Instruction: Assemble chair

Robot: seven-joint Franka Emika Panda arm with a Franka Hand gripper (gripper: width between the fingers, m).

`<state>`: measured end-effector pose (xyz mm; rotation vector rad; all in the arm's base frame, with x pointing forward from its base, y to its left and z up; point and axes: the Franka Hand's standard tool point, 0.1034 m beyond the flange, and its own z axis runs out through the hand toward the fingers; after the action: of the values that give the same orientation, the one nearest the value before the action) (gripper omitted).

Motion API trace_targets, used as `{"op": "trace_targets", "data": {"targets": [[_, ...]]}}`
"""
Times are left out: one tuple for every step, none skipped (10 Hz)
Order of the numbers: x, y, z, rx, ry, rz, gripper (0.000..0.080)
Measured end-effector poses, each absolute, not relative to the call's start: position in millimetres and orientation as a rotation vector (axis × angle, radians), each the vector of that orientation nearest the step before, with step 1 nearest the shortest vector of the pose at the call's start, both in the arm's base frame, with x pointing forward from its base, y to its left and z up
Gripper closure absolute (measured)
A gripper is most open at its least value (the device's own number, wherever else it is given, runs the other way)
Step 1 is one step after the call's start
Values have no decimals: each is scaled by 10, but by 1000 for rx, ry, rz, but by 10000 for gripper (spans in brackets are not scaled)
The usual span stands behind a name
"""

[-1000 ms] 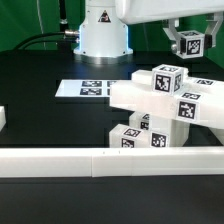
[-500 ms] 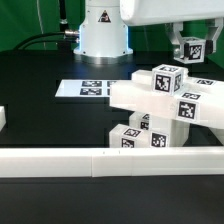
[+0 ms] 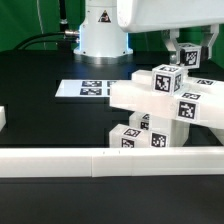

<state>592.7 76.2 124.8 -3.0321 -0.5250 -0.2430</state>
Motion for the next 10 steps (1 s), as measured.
{"op": "trace_targets", "data": {"targets": [[5927, 761, 1247, -3032, -525, -243, 515], [5923, 761, 1236, -3032, -525, -240, 515], [5926, 762, 1233, -3033, -525, -243, 515], [5932, 758, 1231, -3033, -524, -250, 515], [5930, 756, 1220, -3034, -523, -250, 515], [5928, 752, 1207, -3034, -523, -248, 515], [5928, 749, 1201, -3035, -522, -248, 515], [5926, 749, 1195, -3035, -522, -247, 515], [5919, 746, 1185, -3035, -520, -245, 515], [5908, 740, 1164, -3037, -520, -253, 515]]}}
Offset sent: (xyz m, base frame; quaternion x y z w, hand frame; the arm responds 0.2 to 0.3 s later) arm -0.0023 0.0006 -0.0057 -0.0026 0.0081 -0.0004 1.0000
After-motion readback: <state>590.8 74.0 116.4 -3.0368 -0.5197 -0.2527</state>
